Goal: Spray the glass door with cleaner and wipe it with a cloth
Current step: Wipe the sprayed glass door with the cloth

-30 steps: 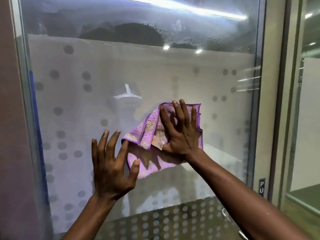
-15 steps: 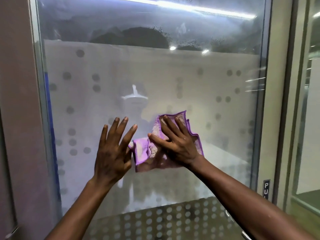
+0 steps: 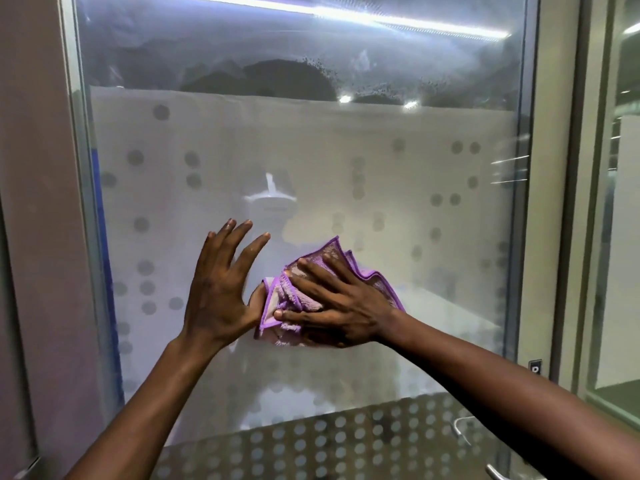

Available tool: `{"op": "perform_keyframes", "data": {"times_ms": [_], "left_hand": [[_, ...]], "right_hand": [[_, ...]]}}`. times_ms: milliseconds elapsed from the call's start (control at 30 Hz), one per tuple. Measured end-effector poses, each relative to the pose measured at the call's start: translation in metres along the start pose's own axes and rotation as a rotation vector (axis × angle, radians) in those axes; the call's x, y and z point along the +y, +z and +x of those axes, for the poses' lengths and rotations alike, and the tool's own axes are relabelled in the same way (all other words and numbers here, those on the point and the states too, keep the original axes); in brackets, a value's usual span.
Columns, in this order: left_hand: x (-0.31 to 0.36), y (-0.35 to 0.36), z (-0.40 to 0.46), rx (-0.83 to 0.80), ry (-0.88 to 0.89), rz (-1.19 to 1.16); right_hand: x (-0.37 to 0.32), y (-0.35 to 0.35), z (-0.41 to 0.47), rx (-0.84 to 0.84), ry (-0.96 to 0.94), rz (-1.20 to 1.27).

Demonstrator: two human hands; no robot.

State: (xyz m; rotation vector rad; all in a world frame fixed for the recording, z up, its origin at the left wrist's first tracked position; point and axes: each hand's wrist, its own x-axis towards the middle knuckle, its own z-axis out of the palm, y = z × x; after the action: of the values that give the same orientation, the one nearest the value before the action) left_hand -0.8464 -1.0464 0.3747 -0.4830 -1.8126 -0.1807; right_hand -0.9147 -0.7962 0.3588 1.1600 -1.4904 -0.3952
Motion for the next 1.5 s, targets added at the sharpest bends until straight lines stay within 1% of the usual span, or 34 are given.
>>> {"op": "perform_keyframes", "data": {"times_ms": [100, 167, 267, 333, 400, 500, 567, 600, 633, 667, 700, 767, 833, 867, 933, 967, 1000, 1033, 1067, 1133, 1200, 1233, 1267, 1300, 1333, 1367, 1433, 1467, 1500], "left_hand": [[-0.005, -0.015, 0.003, -0.015, 0.008, -0.143], [-0.009, -0.019, 0.008, 0.033, -0.013, -0.172], [-0.012, -0.017, 0.017, 0.163, -0.078, -0.084], [-0.014, -0.014, 0.025, 0.198, -0.127, -0.014], [-0.017, -0.009, 0.03, 0.182, -0.148, 0.062], [-0.019, -0.004, 0.032, 0.147, -0.147, 0.182], [-0.018, -0.001, 0.031, 0.143, -0.151, 0.216], [-0.017, 0.0, 0.032, 0.145, -0.152, 0.227], [-0.017, 0.001, 0.032, 0.148, -0.152, 0.238], [-0.017, 0.001, 0.032, 0.151, -0.151, 0.247], [-0.017, 0.002, 0.033, 0.155, -0.148, 0.255], [-0.018, 0.002, 0.032, 0.158, -0.138, 0.27], [-0.019, 0.002, 0.032, 0.151, -0.128, 0.29], [-0.019, 0.002, 0.032, 0.145, -0.127, 0.297], [-0.018, 0.002, 0.032, 0.14, -0.129, 0.307], [-0.018, 0.002, 0.032, 0.14, -0.131, 0.311], [-0.017, 0.003, 0.032, 0.141, -0.133, 0.312], [-0.017, 0.003, 0.031, 0.142, -0.136, 0.308], [-0.017, 0.003, 0.031, 0.143, -0.14, 0.3], [-0.017, 0.003, 0.031, 0.15, -0.16, 0.283], [-0.017, 0.003, 0.031, 0.169, -0.178, 0.275], [-0.015, 0.004, 0.03, 0.181, -0.178, 0.269], [-0.016, 0.004, 0.031, 0.19, -0.176, 0.267], [-0.016, 0.004, 0.03, 0.198, -0.174, 0.269], [-0.015, 0.004, 0.029, 0.213, -0.172, 0.269], [-0.015, 0.005, 0.027, 0.232, -0.174, 0.264], [-0.015, 0.005, 0.026, 0.277, -0.179, 0.235], [-0.017, 0.004, 0.027, 0.294, -0.181, 0.223], [-0.018, 0.004, 0.027, 0.304, -0.185, 0.215]], "right_hand": [[0.002, -0.003, 0.003, 0.016, 0.08, -0.006], [0.004, -0.006, 0.007, 0.041, 0.19, -0.025], [0.012, -0.011, 0.015, 0.112, 0.414, -0.025], [0.021, -0.013, 0.019, 0.171, 0.54, -0.018], [0.033, -0.013, 0.02, 0.221, 0.688, -0.037], [0.038, -0.012, 0.026, 0.269, 1.005, -0.093], [0.033, -0.011, 0.032, 0.257, 1.11, -0.105], [0.032, -0.01, 0.034, 0.245, 1.112, -0.11], [0.03, -0.009, 0.035, 0.234, 1.076, -0.11], [0.028, -0.007, 0.035, 0.229, 0.994, -0.104], [0.026, -0.006, 0.034, 0.229, 0.862, -0.095], [0.02, -0.003, 0.029, 0.196, 0.517, -0.074], [0.021, -0.009, 0.026, 0.073, 0.198, -0.042], [0.027, -0.013, 0.026, 0.014, 0.077, -0.023], [0.05, -0.02, 0.033, -0.059, -0.072, -0.016], [0.065, -0.025, 0.038, -0.069, -0.091, -0.027], [0.081, -0.028, 0.043, -0.051, -0.053, -0.048], [0.095, -0.031, 0.049, 0.001, 0.056, -0.078], [0.108, -0.033, 0.056, 0.077, 0.226, -0.11], [0.127, -0.037, 0.069, 0.226, 0.623, -0.16], [0.131, -0.039, 0.09, 0.308, 0.933, -0.162], [0.127, -0.039, 0.102, 0.323, 1.036, -0.145], [0.119, -0.037, 0.114, 0.329, 1.098, -0.116], [0.106, -0.034, 0.124, 0.322, 1.097, -0.093], [0.091, -0.03, 0.131, 0.296, 1.013, -0.082], [0.076, -0.023, 0.134, 0.251, 0.839, -0.079], [0.055, -0.014, 0.131, 0.135, 0.364, -0.079], [0.052, -0.013, 0.129, 0.065, 0.173, -0.067], [0.053, -0.015, 0.128, 0.0, 0.041, -0.062]]}}
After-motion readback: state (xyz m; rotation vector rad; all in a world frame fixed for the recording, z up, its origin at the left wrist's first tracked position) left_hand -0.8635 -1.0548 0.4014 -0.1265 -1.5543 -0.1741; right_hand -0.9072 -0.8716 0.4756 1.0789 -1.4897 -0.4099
